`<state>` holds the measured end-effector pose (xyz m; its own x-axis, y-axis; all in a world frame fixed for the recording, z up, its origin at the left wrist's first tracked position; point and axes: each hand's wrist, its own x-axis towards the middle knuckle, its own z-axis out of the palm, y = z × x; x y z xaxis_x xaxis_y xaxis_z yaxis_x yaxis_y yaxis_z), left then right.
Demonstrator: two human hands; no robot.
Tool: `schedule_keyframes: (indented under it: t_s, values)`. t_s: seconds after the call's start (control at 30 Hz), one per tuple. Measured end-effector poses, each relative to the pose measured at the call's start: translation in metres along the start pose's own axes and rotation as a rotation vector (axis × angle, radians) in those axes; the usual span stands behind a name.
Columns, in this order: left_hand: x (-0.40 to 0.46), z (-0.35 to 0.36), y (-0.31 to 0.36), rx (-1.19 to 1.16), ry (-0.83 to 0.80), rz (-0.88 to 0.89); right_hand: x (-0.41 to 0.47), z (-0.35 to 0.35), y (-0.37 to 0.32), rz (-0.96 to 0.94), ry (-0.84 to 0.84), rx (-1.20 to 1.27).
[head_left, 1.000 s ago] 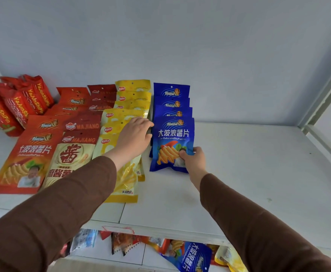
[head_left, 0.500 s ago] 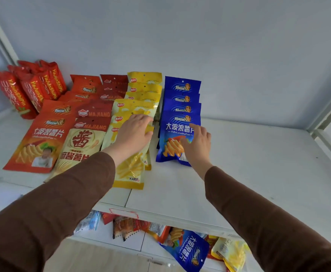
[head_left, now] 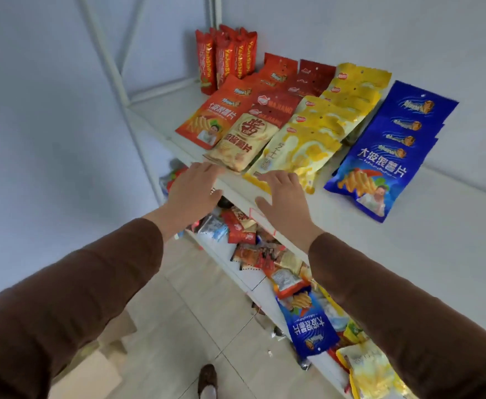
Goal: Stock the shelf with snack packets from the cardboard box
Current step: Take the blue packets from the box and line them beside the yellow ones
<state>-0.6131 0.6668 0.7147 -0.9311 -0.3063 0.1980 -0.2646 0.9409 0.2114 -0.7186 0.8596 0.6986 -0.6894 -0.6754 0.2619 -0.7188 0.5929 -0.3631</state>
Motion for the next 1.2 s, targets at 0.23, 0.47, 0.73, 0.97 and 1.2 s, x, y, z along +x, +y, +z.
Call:
schedule_keyframes:
  t_s: [0.23,0.47,0.73,0.97,1.2]
  values:
    - [-0.165,-0.016,-0.120,0.001,0.017,-0.307,-0.029,0.095,-0.146,-0.254,-0.176,0.040]
    - [-0.332,-0.023,-0.278,-0.036,-0.062,-0.562,-0.072,0.219,-0.324,-0.403,-0.391,0.068]
    - [-0.484,0.000,-0.438,-0.145,-0.163,-0.857,-0.113,0.350,-0.478,-0.367,-0.663,0.103]
    - [-0.512,0.055,-0.546,-0.247,-0.243,-1.028,-0.090,0.478,-0.527,-0.283,-0.850,0.149]
    - [-0.507,0.169,-0.663,-0.340,-0.307,-1.143,-0.052,0.665,-0.557,-0.027,-1.045,0.309]
